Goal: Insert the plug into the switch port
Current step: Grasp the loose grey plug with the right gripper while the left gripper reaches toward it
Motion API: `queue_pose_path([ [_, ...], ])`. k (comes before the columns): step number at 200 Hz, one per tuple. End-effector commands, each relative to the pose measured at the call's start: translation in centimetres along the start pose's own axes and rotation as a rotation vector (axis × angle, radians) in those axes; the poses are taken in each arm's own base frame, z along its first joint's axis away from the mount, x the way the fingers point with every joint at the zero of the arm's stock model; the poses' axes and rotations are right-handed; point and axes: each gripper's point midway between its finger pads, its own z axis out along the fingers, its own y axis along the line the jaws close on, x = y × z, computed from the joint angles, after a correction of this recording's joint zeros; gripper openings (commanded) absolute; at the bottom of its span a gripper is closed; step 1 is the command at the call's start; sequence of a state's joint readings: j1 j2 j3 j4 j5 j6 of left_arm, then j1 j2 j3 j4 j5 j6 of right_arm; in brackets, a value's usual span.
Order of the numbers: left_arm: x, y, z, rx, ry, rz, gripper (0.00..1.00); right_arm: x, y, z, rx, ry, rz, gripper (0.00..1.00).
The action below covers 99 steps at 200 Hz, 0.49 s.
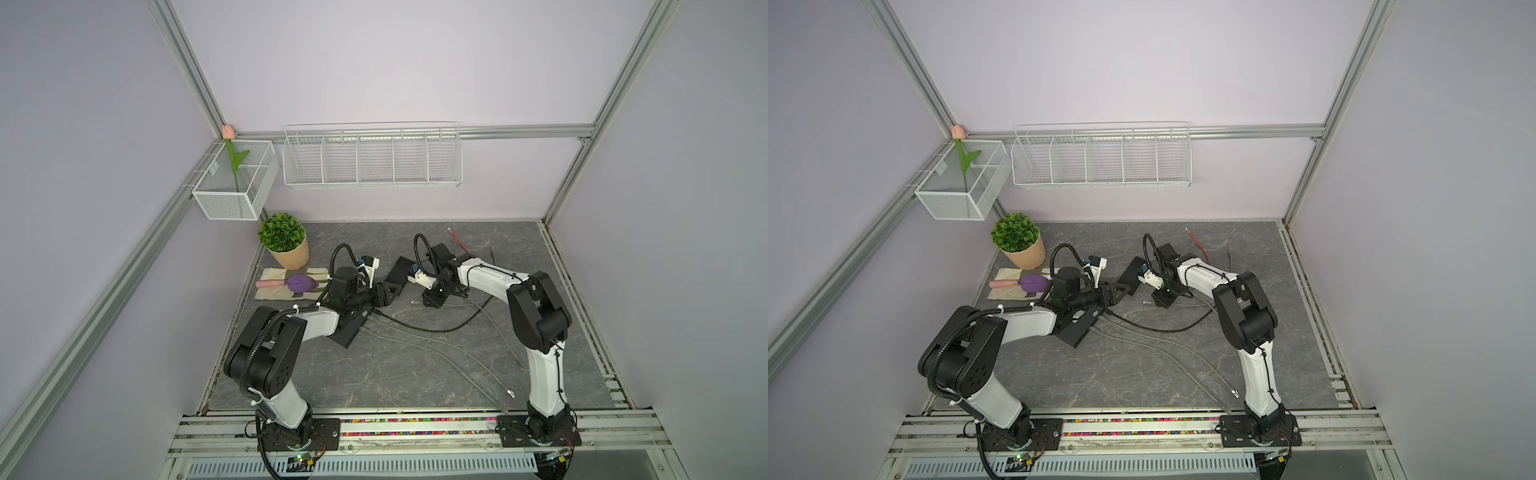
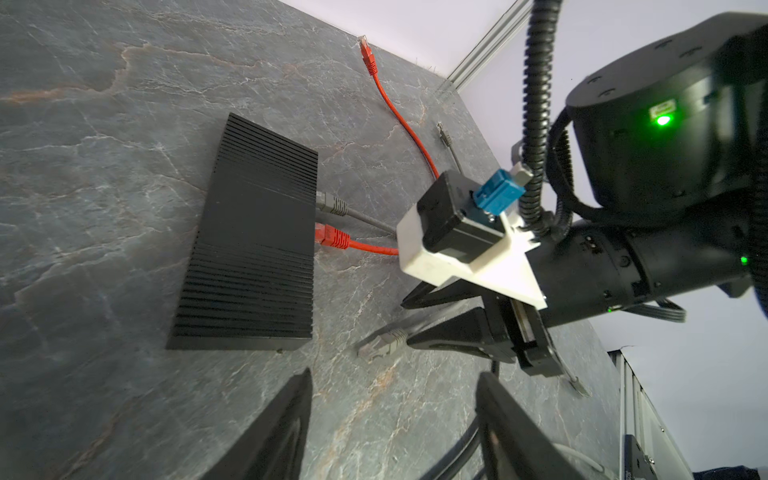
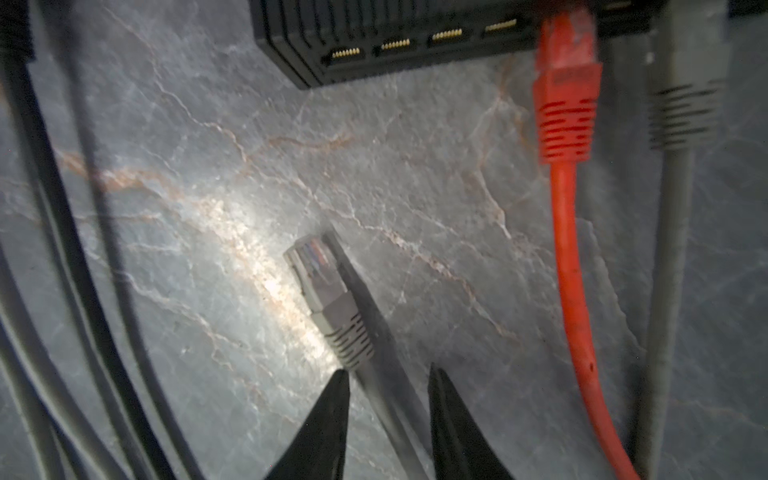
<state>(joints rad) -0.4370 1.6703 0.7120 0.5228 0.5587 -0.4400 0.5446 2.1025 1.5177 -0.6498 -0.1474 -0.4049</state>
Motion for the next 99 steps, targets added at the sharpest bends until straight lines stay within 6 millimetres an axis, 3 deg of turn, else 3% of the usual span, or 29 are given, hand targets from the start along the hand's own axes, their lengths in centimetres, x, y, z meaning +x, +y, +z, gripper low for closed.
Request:
queue_pose_path([
  [1,-1.3,-0.8,0.2,0.017,-0.016,0.027,0.64,1.9,1.0,0.9,-0.065,0.080,0.016,0.33],
  [25,-1.5,-0.9,0.0,0.019,-0.019,0.029,0.64,2.1,1.2,0.8,-0.067,0.086,0.020,0.32],
  [51,-1.6,-1.0,-0.2,0.019,-0.027,0.036,0.64,1.7,1.2,0.6,-0.055,0.071,0.023,0.08],
  [75,-1.8,-0.6,-0.3,0.005,-0.042,0.026,0.64,0.4,1.5,-0.6,0.054,0.038,-0.029,0.07],
  [99,-2.9,-1.1,-0.7,0.054,-0.091,0.008,0.64,-1.2,2.0,-3.6,0.199,-0.055,-0.085,0.07],
])
